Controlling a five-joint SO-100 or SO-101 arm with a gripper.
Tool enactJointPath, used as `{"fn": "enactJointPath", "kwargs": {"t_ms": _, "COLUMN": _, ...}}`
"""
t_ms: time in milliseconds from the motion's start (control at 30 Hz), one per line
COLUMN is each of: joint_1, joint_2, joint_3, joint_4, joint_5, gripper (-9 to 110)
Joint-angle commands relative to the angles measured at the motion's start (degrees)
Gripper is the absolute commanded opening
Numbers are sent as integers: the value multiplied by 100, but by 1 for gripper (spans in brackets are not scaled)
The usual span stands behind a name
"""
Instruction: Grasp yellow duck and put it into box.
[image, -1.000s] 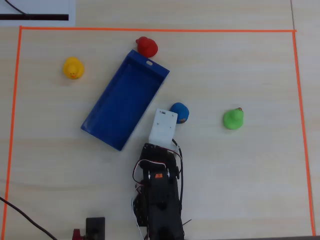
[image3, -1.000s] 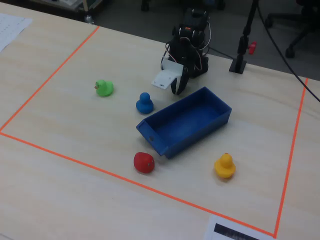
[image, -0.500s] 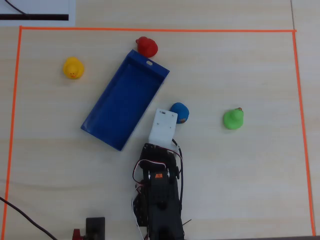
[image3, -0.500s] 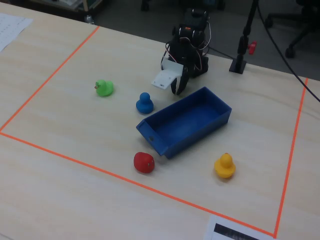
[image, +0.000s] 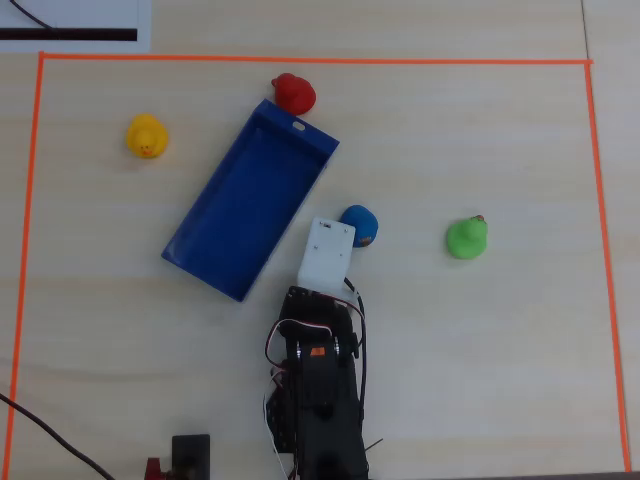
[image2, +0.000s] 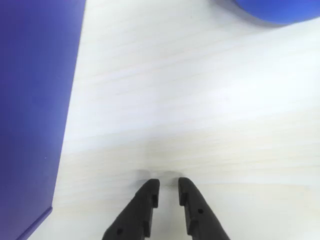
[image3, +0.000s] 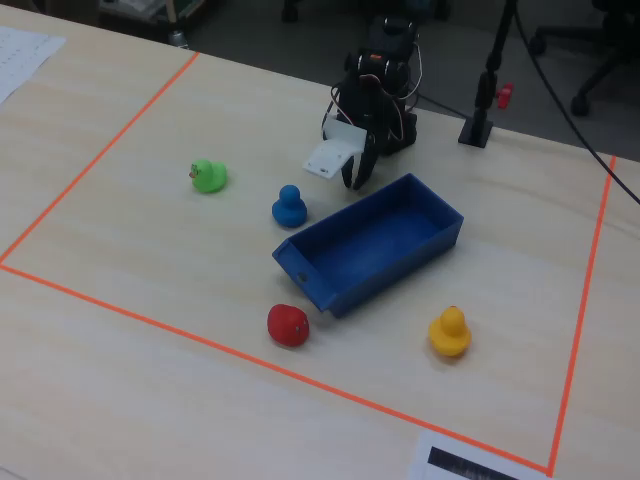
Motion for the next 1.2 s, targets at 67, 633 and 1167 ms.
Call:
{"fn": "enactJointPath", "kwargs": {"t_ms": 67, "joint_1": 0, "joint_2": 0, "joint_3": -35, "joint_4": 158, "joint_5": -53, "gripper": 2}}
{"fn": "enactJointPath", "kwargs": {"t_ms": 633, "joint_1": 0, "joint_2": 0, "joint_3": -35, "joint_4": 158, "joint_5": -53, "gripper": 1}}
{"fn": "enactJointPath", "kwargs": {"t_ms": 1167, "joint_1": 149, "joint_2": 0, "joint_3": -35, "joint_4": -18, "joint_5": -677, "gripper": 37}}
